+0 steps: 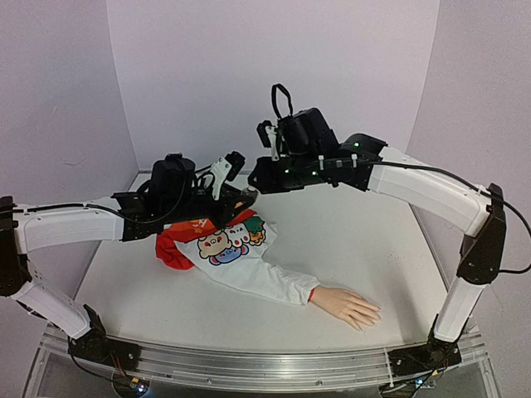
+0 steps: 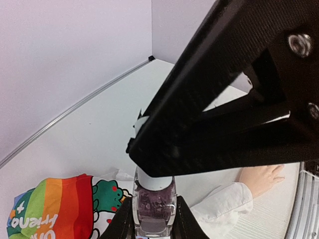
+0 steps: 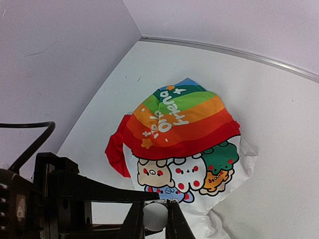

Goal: Paint the nails

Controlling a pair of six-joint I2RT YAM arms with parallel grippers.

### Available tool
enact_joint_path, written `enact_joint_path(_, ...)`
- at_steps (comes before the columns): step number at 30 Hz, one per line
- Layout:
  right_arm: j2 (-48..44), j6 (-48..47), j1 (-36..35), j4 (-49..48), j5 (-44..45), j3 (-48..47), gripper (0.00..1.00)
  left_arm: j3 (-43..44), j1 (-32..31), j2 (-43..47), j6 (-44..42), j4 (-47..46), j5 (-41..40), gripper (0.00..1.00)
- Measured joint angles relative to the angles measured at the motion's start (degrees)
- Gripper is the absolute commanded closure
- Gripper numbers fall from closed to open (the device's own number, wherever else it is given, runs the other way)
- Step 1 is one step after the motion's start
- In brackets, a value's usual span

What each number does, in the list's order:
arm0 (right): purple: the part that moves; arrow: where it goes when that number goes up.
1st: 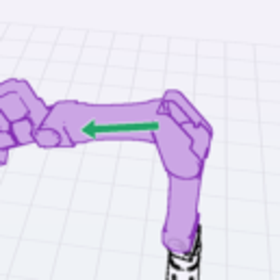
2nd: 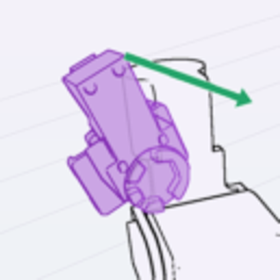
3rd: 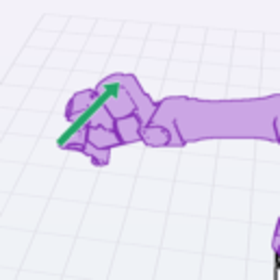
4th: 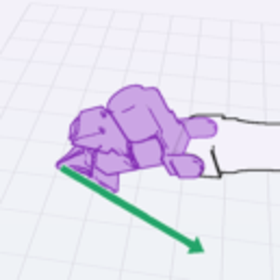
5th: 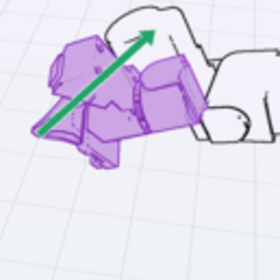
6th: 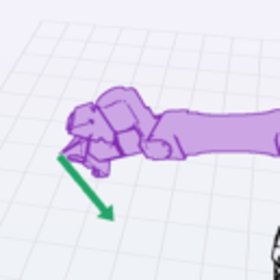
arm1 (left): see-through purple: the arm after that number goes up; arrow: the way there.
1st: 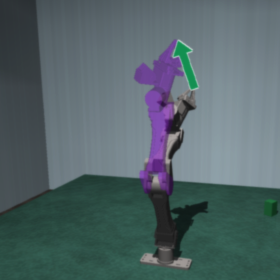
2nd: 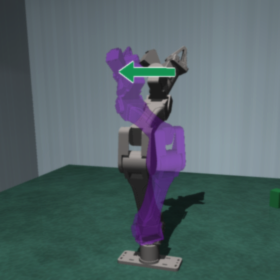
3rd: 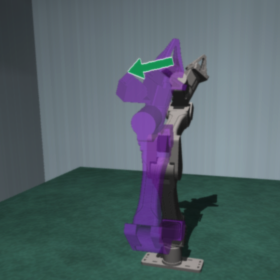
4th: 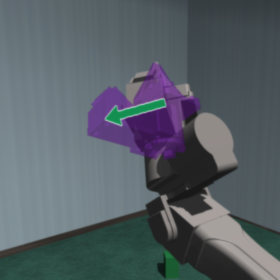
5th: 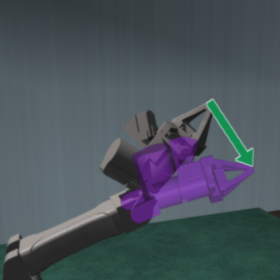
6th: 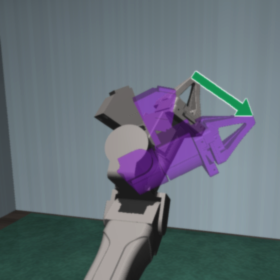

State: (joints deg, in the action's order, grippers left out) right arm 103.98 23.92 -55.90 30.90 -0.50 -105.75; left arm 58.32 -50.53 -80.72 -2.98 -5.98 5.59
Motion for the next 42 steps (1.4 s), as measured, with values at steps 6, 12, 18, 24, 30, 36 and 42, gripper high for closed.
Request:
enact_joint_path(6,-6.85,-16.01,1.09,0.06,-18.94,6.91,1.00,-2.12,1.51,5.04,0.47,3.87,18.98,1.00)
enact_joint_path(12,-14.78,-30.11,1.29,0.22,-41.26,12.53,0.99,-0.57,1.04,6.80,3.07,4.86,44.81,1.00)
enact_joint_path(18,-15.30,-31.17,0.99,-1.31,-40.00,14.27,0.31,-0.39,0.96,6.92,1.35,5.89,41.72,1.00)
enact_joint_path(24,-14.36,-19.07,0.13,-4.54,-20.80,15.86,0.21,-0.41,1.26,6.94,-0.95,4.62,21.06,1.00)
enact_joint_path(30,-10.27,-6.37,0.26,-5.80,-8.51,13.37,0.37,-0.43,1.26,5.92,-1.71,1.89,9.50,1.00)
enact_joint_path(36,-5.22,2.23,0.20,-6.04,-3.66,7.95,0.53,-0.43,1.32,3.05,-1.19,-0.51,4.54,1.00)
enact_joint_path(42,-4.33,4.77,0.20,-5.46,-0.81,6.42,0.66,-0.43,1.32,1.51,0.06,-0.97,3.15,1.00)
